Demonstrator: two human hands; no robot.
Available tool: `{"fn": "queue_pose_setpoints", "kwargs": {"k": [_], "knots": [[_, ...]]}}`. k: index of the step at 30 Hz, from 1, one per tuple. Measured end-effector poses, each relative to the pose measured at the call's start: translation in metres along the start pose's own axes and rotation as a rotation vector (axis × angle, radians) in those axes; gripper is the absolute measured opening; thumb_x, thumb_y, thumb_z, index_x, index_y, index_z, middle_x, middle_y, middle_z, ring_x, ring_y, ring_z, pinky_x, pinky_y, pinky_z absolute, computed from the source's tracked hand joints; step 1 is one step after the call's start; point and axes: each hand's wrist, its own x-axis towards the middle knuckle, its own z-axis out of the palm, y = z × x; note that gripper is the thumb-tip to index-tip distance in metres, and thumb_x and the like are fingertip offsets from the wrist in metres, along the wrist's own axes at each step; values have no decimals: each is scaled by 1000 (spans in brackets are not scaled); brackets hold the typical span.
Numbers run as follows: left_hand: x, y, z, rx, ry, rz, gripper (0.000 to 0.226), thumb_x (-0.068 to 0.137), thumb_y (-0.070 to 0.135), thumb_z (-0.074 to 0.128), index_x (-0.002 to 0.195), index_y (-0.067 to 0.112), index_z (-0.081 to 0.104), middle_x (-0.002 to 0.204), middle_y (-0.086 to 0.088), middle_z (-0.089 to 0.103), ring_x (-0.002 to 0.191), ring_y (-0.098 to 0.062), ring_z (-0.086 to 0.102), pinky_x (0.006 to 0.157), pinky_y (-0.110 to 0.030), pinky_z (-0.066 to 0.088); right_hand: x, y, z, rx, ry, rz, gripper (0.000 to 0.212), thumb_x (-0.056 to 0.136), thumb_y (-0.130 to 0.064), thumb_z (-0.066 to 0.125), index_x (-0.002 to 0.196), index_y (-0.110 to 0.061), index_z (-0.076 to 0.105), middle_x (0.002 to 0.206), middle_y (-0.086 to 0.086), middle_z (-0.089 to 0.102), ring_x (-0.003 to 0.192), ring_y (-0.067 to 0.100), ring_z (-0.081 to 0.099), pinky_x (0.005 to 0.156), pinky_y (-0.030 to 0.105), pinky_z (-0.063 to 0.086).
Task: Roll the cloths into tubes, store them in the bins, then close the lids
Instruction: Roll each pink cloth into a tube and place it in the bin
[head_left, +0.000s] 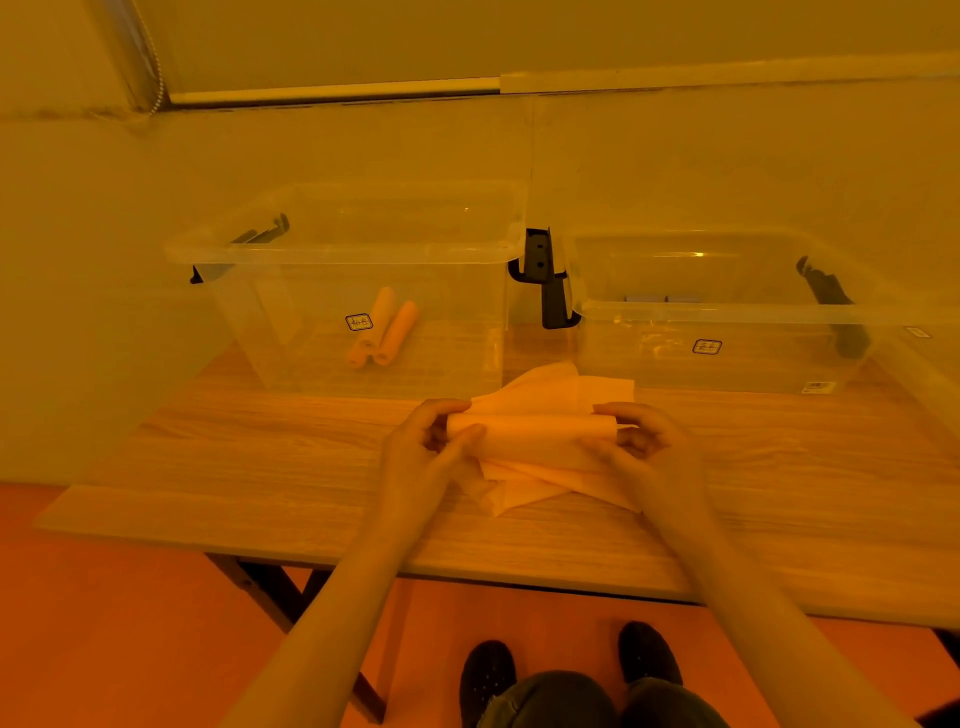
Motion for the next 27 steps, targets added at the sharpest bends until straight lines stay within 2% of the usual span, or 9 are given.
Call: {"fn": "queue_pose_setpoints", "kwargs": {"k": [3, 7, 9, 12, 17, 20, 23, 25, 27], "knots": [[-1, 0, 1, -29, -31, -18, 40, 78, 15, 76, 105, 40, 61, 100, 13, 65, 89, -7, 62, 74, -25, 52, 0, -1, 1, 14, 32, -8, 24, 78, -33, 70, 100, -40, 62, 104, -15, 61, 91, 6, 61, 75, 24, 54], [-1, 0, 2, 12, -35, -2, 37, 79, 18, 76, 102, 42, 60, 98, 11, 64, 85, -7, 60, 68, -18, 49, -1, -1, 1, -6, 34, -28, 23, 79, -47, 59, 101, -41, 62, 97, 0, 62, 88, 14, 59, 75, 33, 52], [0, 0, 1, 46, -26, 5, 31, 81, 21, 74, 101, 41, 60, 97, 11, 64, 83, -5, 59, 66, -15, 47, 0, -1, 1, 1, 17, -20, 24, 77, -45, 62, 101, -43, 61, 97, 1, 62, 87, 16, 60, 71, 31, 53], [-1, 3, 1, 49, -17, 0, 23, 84, 22, 70, 102, 34, 61, 95, 11, 63, 81, 2, 58, 65, -13, 47, 2, 0, 3, 11, -25, 14, 32, 74, -31, 74, 100, -42, 59, 106, -6, 64, 95, 10, 63, 78, 27, 55], [-2, 5, 1, 7, -30, -17, 30, 80, 18, 75, 100, 35, 61, 97, 11, 63, 82, 2, 60, 65, -14, 51, 2, -2, 4, 90, 0, 40, 35, 65, -36, 73, 98, -37, 62, 105, -10, 66, 97, 6, 64, 75, 22, 55], [-2, 4, 2, -23, -37, -22, 35, 78, 16, 76, 100, 39, 60, 102, 14, 64, 91, 1, 62, 74, -20, 54, 2, -1, 3, 39, 10, 5, 33, 68, -38, 71, 98, -41, 60, 101, -6, 64, 93, 12, 64, 74, 26, 56], [-1, 1, 2, -44, -36, -25, 33, 81, 15, 74, 100, 39, 61, 105, 13, 64, 95, -3, 63, 77, -24, 55, 1, 1, 1, 22, -21, 9, 36, 64, -51, 69, 97, -40, 62, 102, 1, 65, 92, 19, 64, 75, 40, 58], [0, 1, 2, -34, -29, -28, 31, 83, 17, 72, 102, 39, 61, 105, 12, 64, 94, -5, 63, 76, -26, 56, 0, 2, 1, 9, -40, 14, 38, 62, -52, 70, 96, -37, 62, 100, -1, 67, 92, 16, 65, 77, 39, 58], [0, 0, 1, -14, -16, -20, 25, 85, 19, 69, 104, 34, 62, 102, 12, 64, 90, -5, 62, 73, -27, 55, 0, -1, 1, 7, -43, 10, 33, 63, -43, 72, 94, -35, 63, 96, -5, 67, 89, 10, 65, 76, 32, 58]]}}
